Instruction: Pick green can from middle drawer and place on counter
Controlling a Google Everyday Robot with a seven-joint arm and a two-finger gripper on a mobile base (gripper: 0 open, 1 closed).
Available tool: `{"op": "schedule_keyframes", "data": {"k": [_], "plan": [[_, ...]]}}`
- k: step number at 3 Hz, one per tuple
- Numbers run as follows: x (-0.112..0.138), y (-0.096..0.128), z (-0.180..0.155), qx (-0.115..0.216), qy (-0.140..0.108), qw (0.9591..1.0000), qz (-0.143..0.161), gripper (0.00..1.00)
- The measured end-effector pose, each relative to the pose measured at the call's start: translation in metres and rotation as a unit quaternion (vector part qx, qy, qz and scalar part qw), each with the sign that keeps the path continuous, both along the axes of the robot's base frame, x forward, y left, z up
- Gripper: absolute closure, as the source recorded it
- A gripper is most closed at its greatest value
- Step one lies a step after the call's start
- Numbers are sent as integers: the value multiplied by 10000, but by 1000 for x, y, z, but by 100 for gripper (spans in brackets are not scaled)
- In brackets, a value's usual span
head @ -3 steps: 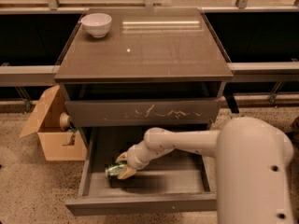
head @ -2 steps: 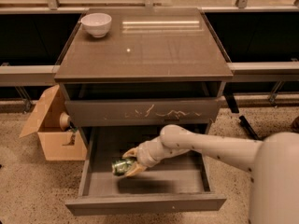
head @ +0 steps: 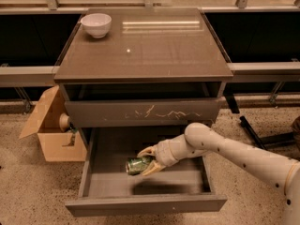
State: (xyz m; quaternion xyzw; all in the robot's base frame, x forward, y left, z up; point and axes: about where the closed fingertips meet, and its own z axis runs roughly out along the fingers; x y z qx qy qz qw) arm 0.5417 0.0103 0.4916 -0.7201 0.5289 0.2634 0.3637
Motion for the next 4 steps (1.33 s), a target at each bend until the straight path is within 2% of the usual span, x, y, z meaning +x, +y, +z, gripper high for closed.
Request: {"op": "schedule_keyframes", "data": {"k": [1,2,3,4], "plan": [[1,3,-1,-1,5,10000,-14,100],[3,-15,44,224,-361,9991,19,100],[8,-53,99,232,-768,9967,-149,100],[9,-90,162,23,-1239,9917,-358,100]]}}
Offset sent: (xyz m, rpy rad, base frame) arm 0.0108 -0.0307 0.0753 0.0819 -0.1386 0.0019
